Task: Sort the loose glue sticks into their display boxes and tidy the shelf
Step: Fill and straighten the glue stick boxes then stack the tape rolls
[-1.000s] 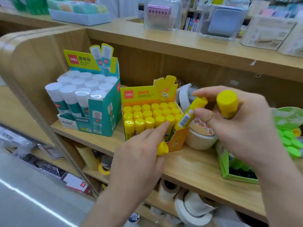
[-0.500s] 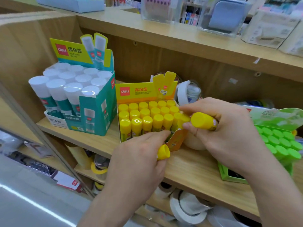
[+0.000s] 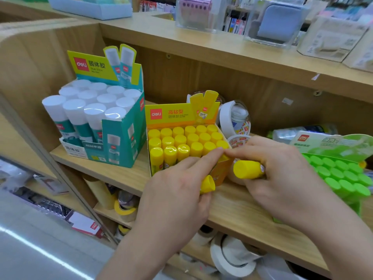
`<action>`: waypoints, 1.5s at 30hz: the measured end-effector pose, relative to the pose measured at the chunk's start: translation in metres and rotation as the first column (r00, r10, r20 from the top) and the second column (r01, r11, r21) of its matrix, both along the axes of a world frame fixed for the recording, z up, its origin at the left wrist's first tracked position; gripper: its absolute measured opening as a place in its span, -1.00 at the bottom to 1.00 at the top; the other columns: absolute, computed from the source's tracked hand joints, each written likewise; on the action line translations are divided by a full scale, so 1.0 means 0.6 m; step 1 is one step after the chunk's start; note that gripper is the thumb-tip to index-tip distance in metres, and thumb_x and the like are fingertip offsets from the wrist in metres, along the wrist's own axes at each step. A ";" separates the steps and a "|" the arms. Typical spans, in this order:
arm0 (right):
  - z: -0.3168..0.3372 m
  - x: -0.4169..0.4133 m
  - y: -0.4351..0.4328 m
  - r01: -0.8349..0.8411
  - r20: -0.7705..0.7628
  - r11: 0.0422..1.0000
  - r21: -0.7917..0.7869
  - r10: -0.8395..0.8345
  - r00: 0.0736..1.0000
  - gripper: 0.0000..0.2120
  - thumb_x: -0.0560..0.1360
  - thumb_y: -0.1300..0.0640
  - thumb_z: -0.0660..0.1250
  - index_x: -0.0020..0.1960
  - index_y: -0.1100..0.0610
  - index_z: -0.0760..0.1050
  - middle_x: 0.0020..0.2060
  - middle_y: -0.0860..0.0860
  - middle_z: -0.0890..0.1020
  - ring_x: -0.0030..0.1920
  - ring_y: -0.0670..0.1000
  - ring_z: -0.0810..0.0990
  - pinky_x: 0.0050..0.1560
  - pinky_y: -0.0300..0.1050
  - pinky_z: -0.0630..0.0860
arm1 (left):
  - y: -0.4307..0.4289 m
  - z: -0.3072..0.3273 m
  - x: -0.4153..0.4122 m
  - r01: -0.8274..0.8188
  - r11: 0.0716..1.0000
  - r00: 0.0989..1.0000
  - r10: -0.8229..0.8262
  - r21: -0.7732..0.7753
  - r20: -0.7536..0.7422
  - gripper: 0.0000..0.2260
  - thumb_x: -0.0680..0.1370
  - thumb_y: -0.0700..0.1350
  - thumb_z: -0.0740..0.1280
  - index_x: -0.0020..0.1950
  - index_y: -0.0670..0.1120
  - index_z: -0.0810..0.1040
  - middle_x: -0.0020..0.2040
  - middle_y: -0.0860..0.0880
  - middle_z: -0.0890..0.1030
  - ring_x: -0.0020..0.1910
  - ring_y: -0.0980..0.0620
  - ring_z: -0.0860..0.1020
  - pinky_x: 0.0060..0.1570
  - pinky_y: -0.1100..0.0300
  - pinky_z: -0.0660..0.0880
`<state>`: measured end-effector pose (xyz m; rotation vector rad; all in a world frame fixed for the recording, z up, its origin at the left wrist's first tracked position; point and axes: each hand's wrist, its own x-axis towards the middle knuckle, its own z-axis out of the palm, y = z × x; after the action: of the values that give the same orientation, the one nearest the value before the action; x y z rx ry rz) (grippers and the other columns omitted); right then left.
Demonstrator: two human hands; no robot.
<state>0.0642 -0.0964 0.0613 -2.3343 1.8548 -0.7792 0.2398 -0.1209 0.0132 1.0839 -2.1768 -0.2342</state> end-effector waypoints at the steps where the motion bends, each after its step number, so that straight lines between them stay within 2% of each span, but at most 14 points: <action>1: 0.001 0.001 0.000 0.017 -0.019 1.000 0.026 -0.016 1.000 -0.63 0.31 0.17 0.35 0.09 -0.07 0.63 -0.07 -0.08 0.66 -0.01 0.05 0.63 -0.13 0.12 0.58 | 0.000 0.002 -0.001 -0.006 1.000 1.000 0.006 -0.002 0.022 -0.45 0.41 0.04 0.13 0.42 0.17 0.36 0.10 0.14 0.62 -0.07 0.00 0.62 -0.28 0.01 0.60; 7: 0.009 0.015 0.007 0.086 -0.118 0.994 0.072 -0.077 0.990 -0.55 0.29 0.02 0.26 0.16 -0.13 0.58 0.00 -0.11 0.68 0.08 0.04 0.61 -0.05 0.09 0.57 | -0.005 0.010 0.001 -0.045 0.999 0.993 0.047 -0.018 0.107 -0.52 0.39 0.07 0.14 0.32 0.20 0.46 0.03 0.14 0.65 -0.10 -0.02 0.64 -0.29 0.04 0.60; 9: 0.010 0.017 0.008 0.088 -0.030 0.996 0.036 -0.087 0.996 -0.61 0.27 -0.02 0.22 0.04 -0.11 0.63 -0.08 -0.10 0.69 0.00 0.01 0.62 -0.08 0.07 0.57 | -0.005 0.008 0.001 -0.059 0.998 0.992 0.060 -0.016 0.110 -0.60 0.44 0.11 0.16 0.27 0.22 0.48 0.05 0.17 0.63 -0.04 0.01 0.62 -0.21 0.05 0.59; 11: 0.009 0.019 0.011 0.086 0.111 0.996 -0.004 -0.085 0.990 -0.73 0.27 -0.02 0.24 -0.11 -0.07 0.63 -0.21 -0.09 0.64 -0.14 -0.07 0.58 -0.15 0.03 0.54 | 0.004 0.007 0.004 -0.068 0.997 0.998 0.069 -0.020 0.011 -0.68 0.49 0.13 0.19 0.21 0.18 0.52 0.01 0.17 0.64 -0.06 0.07 0.60 -0.19 0.08 0.57; 14: 0.007 0.022 0.019 0.093 0.215 0.995 -0.040 -0.083 0.973 -0.82 0.32 -0.02 0.25 -0.15 -0.05 0.58 -0.22 -0.11 0.61 -0.16 -0.10 0.55 -0.13 0.00 0.50 | 0.021 0.020 0.013 -0.008 1.000 0.940 0.017 0.027 -0.340 -0.76 0.49 0.11 0.29 0.08 0.08 0.63 -0.12 0.16 0.64 -0.12 0.17 0.58 -0.15 0.21 0.54; 17: 0.009 0.029 0.026 0.059 0.133 0.997 -0.047 -0.053 0.990 -0.80 0.34 -0.07 0.20 -0.16 -0.04 0.53 -0.26 -0.11 0.60 -0.17 -0.02 0.54 -0.19 0.00 0.47 | 0.041 0.047 0.015 0.180 0.975 0.793 -0.066 0.129 -0.605 -0.80 0.46 0.10 0.39 0.02 0.07 0.65 -0.20 0.14 0.64 -0.22 0.20 0.58 -0.17 0.36 0.49; 22: 0.007 0.037 0.027 0.041 -0.053 0.994 -0.101 -0.046 0.998 -0.81 0.30 0.00 0.24 -0.09 -0.04 0.48 -0.23 -0.08 0.60 -0.16 0.01 0.54 -0.29 -0.07 0.33 | 0.055 0.061 -0.003 0.260 0.944 0.733 -0.057 0.201 -0.678 -0.80 0.37 0.02 0.47 -0.02 0.10 0.68 -0.19 0.21 0.67 -0.19 0.25 0.61 -0.14 0.38 0.51; 25: 0.011 0.030 0.033 -0.056 0.216 0.997 -0.044 0.064 0.974 -0.75 0.33 0.07 0.30 0.01 -0.09 0.50 -0.21 -0.15 0.58 -0.15 -0.10 0.54 -0.18 -0.19 0.44 | 0.049 0.054 -0.002 0.233 0.943 0.685 0.015 0.239 -0.728 -0.86 0.39 0.00 0.47 -0.06 0.09 0.68 -0.16 0.17 0.70 -0.15 0.22 0.64 -0.15 0.32 0.55; 27: 0.015 0.016 0.038 -0.127 0.452 0.992 -0.010 0.118 0.884 -0.77 0.38 0.07 0.36 0.04 -0.10 0.54 -0.20 -0.15 0.59 -0.21 -0.11 0.55 -0.19 -0.24 0.48 | 0.046 0.051 0.002 0.228 0.932 0.616 0.086 0.282 -0.783 -0.84 0.39 -0.01 0.40 -0.06 0.04 0.67 -0.22 0.13 0.69 -0.28 0.21 0.61 -0.30 0.37 0.51; 29: 0.012 0.002 0.037 -0.124 0.497 0.992 -0.024 0.120 0.859 -0.80 0.46 0.05 0.40 0.08 -0.11 0.58 -0.18 -0.17 0.61 -0.21 -0.13 0.56 -0.20 -0.23 0.48 | 0.045 0.054 0.006 0.202 0.929 0.575 0.144 0.311 -0.805 -0.81 0.40 -0.02 0.38 -0.03 0.02 0.67 -0.23 0.11 0.67 -0.35 0.20 0.58 -0.40 0.43 0.44; 33: 0.002 -0.005 0.025 0.001 0.282 0.985 -0.174 0.049 0.958 -0.76 0.53 0.14 0.31 0.17 -0.01 0.58 -0.02 -0.20 0.60 -0.01 -0.19 0.54 -0.02 -0.39 0.43 | 0.033 0.076 0.032 -0.015 0.993 0.726 0.089 0.115 -0.682 -0.83 0.51 -0.08 0.38 0.08 0.10 0.63 -0.12 0.17 0.65 -0.15 0.26 0.59 -0.24 0.47 0.46; 37: -0.013 -0.001 0.018 -0.035 0.171 0.987 -0.159 0.063 0.983 -0.72 0.51 0.11 0.23 0.17 0.03 0.57 0.05 -0.13 0.63 0.06 -0.17 0.52 0.07 -0.24 0.41 | 0.014 0.079 0.040 -0.146 0.986 0.913 0.104 -0.079 -0.395 -0.76 0.51 -0.02 0.36 0.18 0.06 0.60 -0.02 0.23 0.60 0.00 0.31 0.54 -0.05 0.45 0.46; 41: -0.023 0.002 0.014 -0.060 0.121 0.987 -0.152 0.079 0.990 -0.72 0.50 0.13 0.22 0.15 0.04 0.58 0.02 -0.11 0.63 0.06 -0.12 0.53 0.05 -0.20 0.45 | 0.007 0.058 0.020 -0.168 0.980 0.955 0.135 -0.105 -0.263 -0.78 0.47 0.01 0.38 0.11 0.06 0.60 -0.09 0.16 0.61 -0.11 0.16 0.55 -0.15 0.14 0.50; 45: -0.025 -0.004 0.010 -0.063 0.146 0.987 -0.146 0.084 0.986 -0.71 0.50 0.14 0.22 0.18 0.02 0.56 0.02 -0.11 0.63 0.04 -0.13 0.52 0.04 -0.23 0.41 | -0.001 0.041 0.003 -0.158 0.984 0.960 0.134 -0.080 -0.246 -0.83 0.45 0.05 0.36 0.02 0.10 0.57 -0.17 0.09 0.63 -0.22 0.06 0.54 -0.29 0.03 0.54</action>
<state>0.0618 -0.0902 0.0464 -2.3341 1.6937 -1.0786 0.2417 -0.1215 0.0375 1.0951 -1.8653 -0.1782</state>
